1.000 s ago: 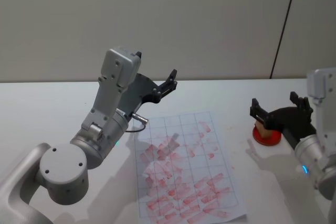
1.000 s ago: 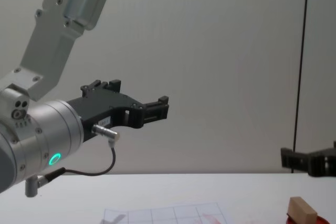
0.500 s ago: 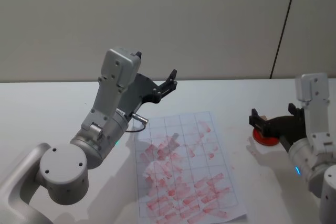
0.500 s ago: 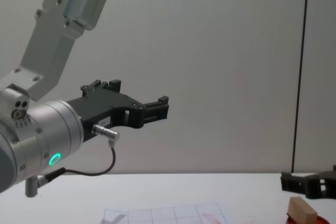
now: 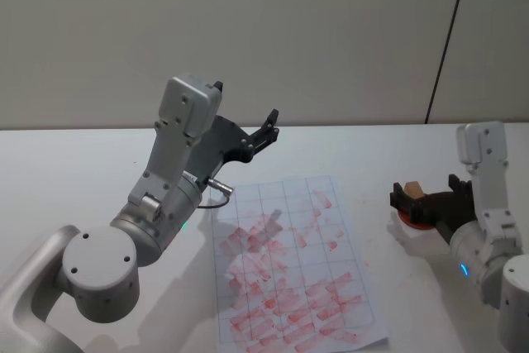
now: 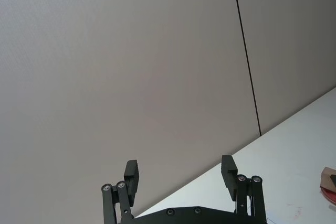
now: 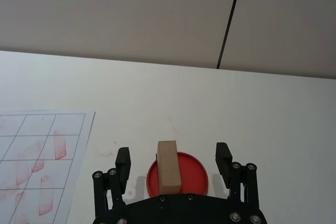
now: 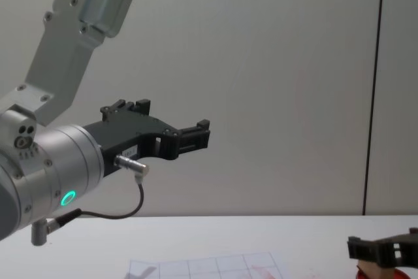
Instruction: Use the one hand to pick up the stamp and affix it onto the A4 paper.
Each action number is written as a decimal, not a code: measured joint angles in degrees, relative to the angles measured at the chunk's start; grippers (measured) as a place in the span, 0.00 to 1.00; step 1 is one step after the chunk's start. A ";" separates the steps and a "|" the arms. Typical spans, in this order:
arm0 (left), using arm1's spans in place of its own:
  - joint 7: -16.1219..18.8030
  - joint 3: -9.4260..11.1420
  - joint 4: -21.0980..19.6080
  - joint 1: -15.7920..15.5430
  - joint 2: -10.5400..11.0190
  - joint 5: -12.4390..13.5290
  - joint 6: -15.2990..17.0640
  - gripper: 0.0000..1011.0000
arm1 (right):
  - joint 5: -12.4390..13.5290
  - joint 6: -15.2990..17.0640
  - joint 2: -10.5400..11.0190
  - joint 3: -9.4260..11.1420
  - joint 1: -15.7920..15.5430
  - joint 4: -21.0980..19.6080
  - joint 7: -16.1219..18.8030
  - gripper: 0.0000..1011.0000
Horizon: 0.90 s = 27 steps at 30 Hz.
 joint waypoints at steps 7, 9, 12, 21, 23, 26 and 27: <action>0.00 0.00 0.00 0.00 0.00 0.00 0.00 0.99 | 0.00 0.39 -0.36 0.34 0.91 2.15 0.82 0.87; 0.00 0.00 0.00 0.00 0.00 0.00 0.00 0.99 | 0.01 0.57 -0.49 0.44 1.18 2.81 0.98 0.80; 0.00 0.00 0.00 0.00 0.00 0.00 0.00 0.99 | 0.09 0.78 -0.64 0.61 1.53 3.66 1.18 0.72; 0.00 0.00 0.00 0.00 0.00 0.00 0.00 0.99 | 0.19 1.00 -0.93 0.89 2.20 5.17 1.78 0.46; 0.00 0.00 0.00 0.00 0.00 0.00 0.00 0.99 | 0.19 0.99 -1.02 0.95 2.34 5.52 1.96 0.40; 0.00 0.00 0.00 0.00 0.00 0.00 0.00 0.99 | 0.17 0.87 -1.08 1.04 2.48 5.80 2.19 0.30; 0.00 0.00 0.00 0.00 0.00 0.00 0.00 0.99 | 0.16 0.84 -1.10 1.04 2.51 5.84 2.23 0.25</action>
